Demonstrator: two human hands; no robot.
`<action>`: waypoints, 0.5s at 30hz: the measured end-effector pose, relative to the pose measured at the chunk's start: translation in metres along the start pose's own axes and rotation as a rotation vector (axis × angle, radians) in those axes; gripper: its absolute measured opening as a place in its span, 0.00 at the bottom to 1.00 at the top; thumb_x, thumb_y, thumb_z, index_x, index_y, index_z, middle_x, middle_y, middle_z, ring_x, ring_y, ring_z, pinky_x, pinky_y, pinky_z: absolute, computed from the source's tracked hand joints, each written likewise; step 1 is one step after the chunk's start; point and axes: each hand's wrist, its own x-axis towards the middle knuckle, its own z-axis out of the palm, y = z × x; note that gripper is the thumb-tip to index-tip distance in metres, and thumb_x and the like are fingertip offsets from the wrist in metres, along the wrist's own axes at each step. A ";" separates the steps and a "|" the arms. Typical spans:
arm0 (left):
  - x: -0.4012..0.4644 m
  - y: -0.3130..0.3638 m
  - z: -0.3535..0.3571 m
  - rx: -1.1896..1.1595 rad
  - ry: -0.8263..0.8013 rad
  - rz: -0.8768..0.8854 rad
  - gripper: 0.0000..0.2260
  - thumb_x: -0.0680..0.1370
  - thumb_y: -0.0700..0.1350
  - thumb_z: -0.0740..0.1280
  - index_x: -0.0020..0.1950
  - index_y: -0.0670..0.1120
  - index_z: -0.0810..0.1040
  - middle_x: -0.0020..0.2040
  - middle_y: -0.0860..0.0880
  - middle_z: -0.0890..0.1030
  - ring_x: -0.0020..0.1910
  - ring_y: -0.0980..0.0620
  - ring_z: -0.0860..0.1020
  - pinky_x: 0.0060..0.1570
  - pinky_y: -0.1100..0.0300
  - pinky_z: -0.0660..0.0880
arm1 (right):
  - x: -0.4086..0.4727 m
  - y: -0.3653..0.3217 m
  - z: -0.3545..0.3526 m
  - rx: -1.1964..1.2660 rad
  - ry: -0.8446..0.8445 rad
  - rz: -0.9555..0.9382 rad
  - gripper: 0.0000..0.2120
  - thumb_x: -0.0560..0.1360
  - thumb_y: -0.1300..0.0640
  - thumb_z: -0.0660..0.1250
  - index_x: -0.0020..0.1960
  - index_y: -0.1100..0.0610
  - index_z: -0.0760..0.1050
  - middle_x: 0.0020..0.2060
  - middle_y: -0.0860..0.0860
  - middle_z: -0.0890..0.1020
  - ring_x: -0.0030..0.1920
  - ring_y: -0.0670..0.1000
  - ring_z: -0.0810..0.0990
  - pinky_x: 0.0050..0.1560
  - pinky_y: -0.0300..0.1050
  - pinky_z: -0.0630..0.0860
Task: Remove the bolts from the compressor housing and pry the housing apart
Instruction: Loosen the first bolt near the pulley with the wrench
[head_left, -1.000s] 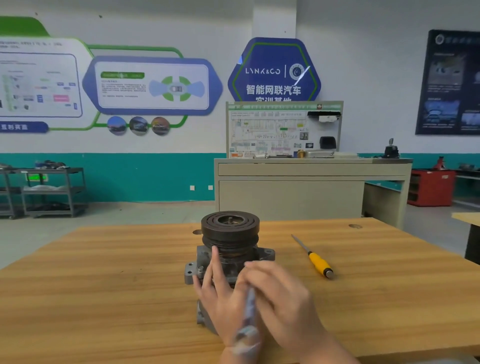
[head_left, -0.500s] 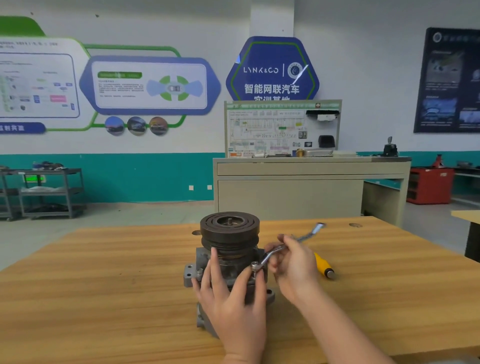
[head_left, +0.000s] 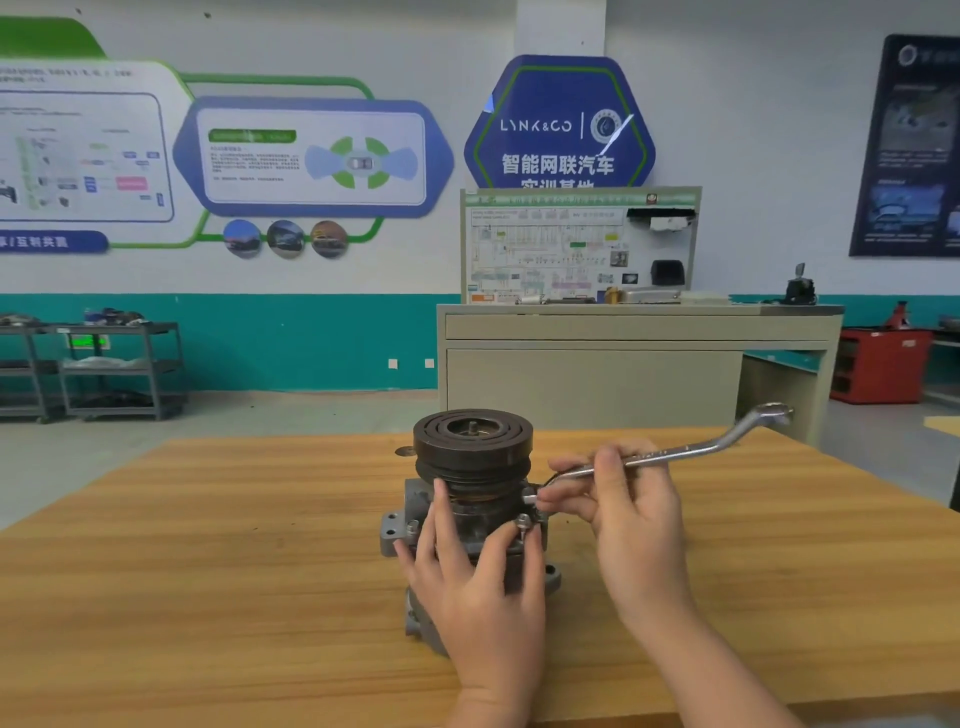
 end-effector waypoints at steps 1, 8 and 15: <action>-0.001 -0.001 0.002 0.023 0.008 0.015 0.12 0.73 0.53 0.67 0.38 0.48 0.85 0.72 0.40 0.69 0.66 0.38 0.70 0.69 0.31 0.60 | -0.005 0.000 0.000 -0.072 -0.011 -0.082 0.07 0.80 0.45 0.59 0.45 0.40 0.73 0.43 0.53 0.84 0.35 0.54 0.85 0.36 0.45 0.82; -0.003 -0.005 0.008 0.085 0.039 0.056 0.13 0.75 0.51 0.66 0.38 0.46 0.85 0.70 0.37 0.70 0.61 0.37 0.72 0.65 0.30 0.64 | -0.018 0.004 0.006 -0.268 -0.037 -0.363 0.14 0.80 0.44 0.60 0.48 0.52 0.77 0.34 0.44 0.83 0.36 0.42 0.84 0.41 0.33 0.78; 0.000 0.001 0.003 0.087 0.087 0.049 0.29 0.85 0.55 0.53 0.36 0.43 0.85 0.67 0.32 0.71 0.60 0.37 0.71 0.61 0.28 0.66 | -0.029 0.008 0.005 -0.588 -0.135 -0.604 0.24 0.82 0.47 0.57 0.48 0.66 0.80 0.43 0.54 0.82 0.46 0.44 0.79 0.48 0.34 0.78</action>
